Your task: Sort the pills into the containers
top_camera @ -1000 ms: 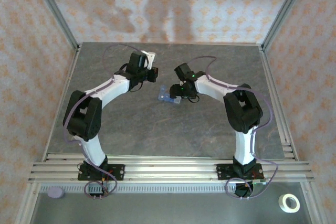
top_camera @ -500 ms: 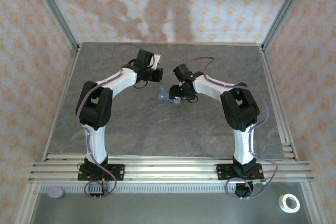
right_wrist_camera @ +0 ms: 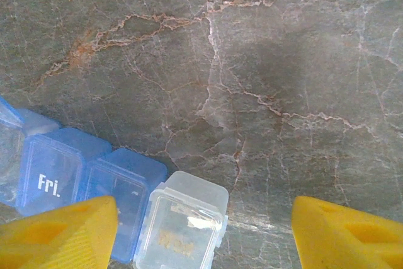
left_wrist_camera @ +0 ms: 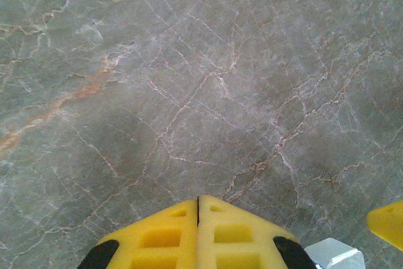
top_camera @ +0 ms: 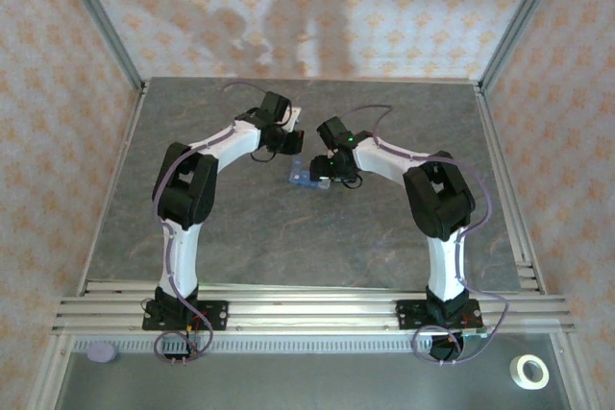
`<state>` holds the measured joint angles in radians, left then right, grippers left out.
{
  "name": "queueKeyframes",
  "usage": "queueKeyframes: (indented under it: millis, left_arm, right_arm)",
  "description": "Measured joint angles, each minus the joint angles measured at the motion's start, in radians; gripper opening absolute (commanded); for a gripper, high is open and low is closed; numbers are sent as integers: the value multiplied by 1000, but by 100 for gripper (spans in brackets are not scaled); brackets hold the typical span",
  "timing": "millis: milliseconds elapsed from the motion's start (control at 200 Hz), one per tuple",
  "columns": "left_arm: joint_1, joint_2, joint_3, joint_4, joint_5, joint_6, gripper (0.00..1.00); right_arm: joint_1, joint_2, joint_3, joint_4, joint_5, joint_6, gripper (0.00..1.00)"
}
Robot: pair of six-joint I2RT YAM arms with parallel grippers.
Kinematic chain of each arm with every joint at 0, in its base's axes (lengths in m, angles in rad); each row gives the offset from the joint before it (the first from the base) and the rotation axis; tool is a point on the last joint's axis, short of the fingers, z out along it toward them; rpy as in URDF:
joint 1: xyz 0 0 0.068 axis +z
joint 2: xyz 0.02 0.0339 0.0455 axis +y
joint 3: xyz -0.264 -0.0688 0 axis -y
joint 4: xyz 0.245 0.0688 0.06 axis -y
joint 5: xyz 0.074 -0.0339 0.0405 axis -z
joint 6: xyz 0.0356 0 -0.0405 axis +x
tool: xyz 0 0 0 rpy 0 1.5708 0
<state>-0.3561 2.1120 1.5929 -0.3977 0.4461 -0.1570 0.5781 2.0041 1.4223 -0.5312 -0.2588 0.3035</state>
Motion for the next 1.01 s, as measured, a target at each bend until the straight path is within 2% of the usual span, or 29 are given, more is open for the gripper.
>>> queueKeyframes:
  millis: [1006]
  left_arm:
    - [-2, -10, 16, -86, 57, 5, 0]
  right_arm:
    - [2, 3, 0, 1, 4, 37, 71]
